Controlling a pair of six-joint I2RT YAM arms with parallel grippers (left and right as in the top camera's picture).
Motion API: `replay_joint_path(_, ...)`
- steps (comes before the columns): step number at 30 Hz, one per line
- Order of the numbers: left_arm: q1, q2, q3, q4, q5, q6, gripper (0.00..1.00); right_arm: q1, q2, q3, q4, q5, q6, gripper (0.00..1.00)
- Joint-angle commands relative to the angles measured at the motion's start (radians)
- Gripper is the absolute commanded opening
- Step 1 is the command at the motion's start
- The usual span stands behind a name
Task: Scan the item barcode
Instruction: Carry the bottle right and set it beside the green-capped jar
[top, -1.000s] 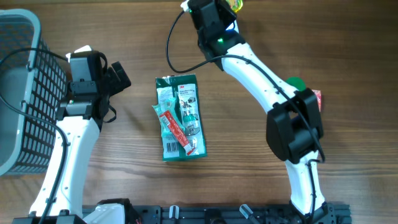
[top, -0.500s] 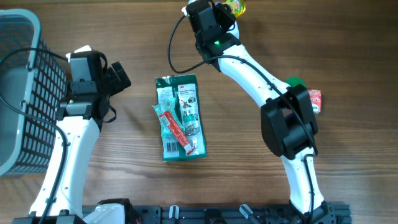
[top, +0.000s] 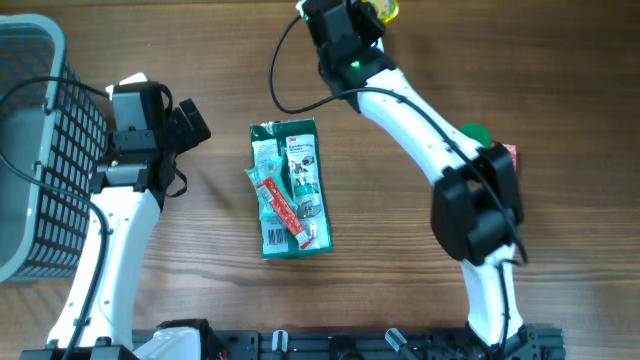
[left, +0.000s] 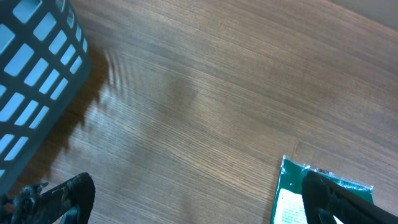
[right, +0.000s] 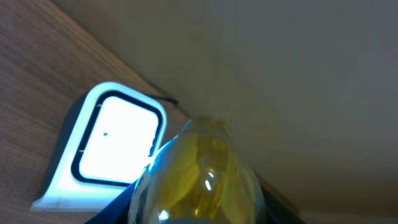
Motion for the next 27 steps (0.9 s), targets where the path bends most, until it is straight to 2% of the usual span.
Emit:
replay_joint_path(1,0.004,-0.005,0.009,0.003,-0.009,0.013,1.00,-0.002,-0.220,0.018,-0.130,-0.059,0.232,0.04)
replay_joint_path(3,0.004,-0.005,0.009,0.003,-0.009,0.013,1.00,-0.016,-0.294,0.018,-0.306,-0.097,0.402,0.04)
replay_joint_path(5,0.004,-0.005,0.009,0.003,-0.009,0.013,1.00,-0.049,-0.332,0.018,-0.483,-0.224,0.513,0.04)
replay_joint_path(6,0.004,-0.005,0.009,0.003,-0.009,0.013,1.00,-0.074,-0.341,0.018,-0.575,-0.321,0.553,0.04)
replay_joint_path(7,0.004,-0.005,0.009,0.003,-0.009,0.013,1.00,-0.128,-0.343,0.018,-0.740,-0.515,0.599,0.04)
replay_joint_path(9,0.004,-0.005,0.009,0.003,-0.009,0.013,1.00,-0.196,-0.339,0.017,-0.913,-0.709,0.612,0.04)
replay_joint_path(12,0.004,-0.005,0.009,0.003,-0.009,0.013,1.00,-0.304,-0.339,-0.017,-1.060,-0.761,0.607,0.07)
replay_joint_path(17,0.004,-0.005,0.009,0.003,-0.009,0.013,1.00,-0.387,-0.339,-0.179,-0.999,-0.780,0.611,0.04)
replay_joint_path(22,0.004,-0.005,0.009,0.003,-0.009,0.012,1.00,-0.392,-0.339,-0.238,-0.697,-0.772,0.698,0.05)
replay_joint_path(24,0.004,-0.005,0.009,0.003,-0.009,0.013,1.00,-0.398,-0.339,-0.238,-0.608,-0.686,0.750,0.07)
replay_joint_path(27,0.004,-0.005,0.009,0.003,-0.009,0.013,1.00,-0.431,-0.336,-0.244,-0.595,-0.599,0.750,0.07)
